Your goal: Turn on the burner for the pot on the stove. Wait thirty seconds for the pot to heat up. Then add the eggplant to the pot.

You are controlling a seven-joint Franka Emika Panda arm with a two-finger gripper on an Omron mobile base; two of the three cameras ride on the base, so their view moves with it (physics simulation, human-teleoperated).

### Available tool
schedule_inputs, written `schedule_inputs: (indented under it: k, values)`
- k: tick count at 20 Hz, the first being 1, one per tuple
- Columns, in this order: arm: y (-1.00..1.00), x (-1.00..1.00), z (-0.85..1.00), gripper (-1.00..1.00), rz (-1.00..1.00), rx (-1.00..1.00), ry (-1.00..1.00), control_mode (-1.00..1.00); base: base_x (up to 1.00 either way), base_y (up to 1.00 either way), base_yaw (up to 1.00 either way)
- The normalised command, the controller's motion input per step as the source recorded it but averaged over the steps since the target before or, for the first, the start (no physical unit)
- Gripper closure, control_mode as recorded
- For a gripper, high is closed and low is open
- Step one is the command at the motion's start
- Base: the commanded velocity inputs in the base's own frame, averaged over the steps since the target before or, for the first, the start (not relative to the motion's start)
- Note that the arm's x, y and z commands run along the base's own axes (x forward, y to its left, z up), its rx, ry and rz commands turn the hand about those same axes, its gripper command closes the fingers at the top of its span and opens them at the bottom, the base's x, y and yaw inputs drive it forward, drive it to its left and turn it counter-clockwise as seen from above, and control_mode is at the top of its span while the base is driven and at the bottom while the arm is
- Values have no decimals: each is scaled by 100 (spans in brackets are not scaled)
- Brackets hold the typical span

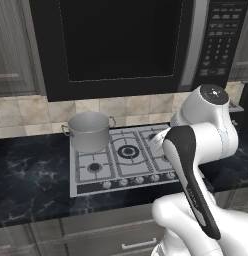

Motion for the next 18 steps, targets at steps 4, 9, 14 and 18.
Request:
schedule_inputs:
  k: [4,9,14,18]
  values:
    - [0,0,0,100,0,0,0,-100,0,0,0]
    - [0,0,0,100,0,0,0,-100,0,0,0]
    - [0,0,0,100,0,0,0,-100,0,0,0]
    - [0,0,17,100,0,0,1,-100,0,0,0]
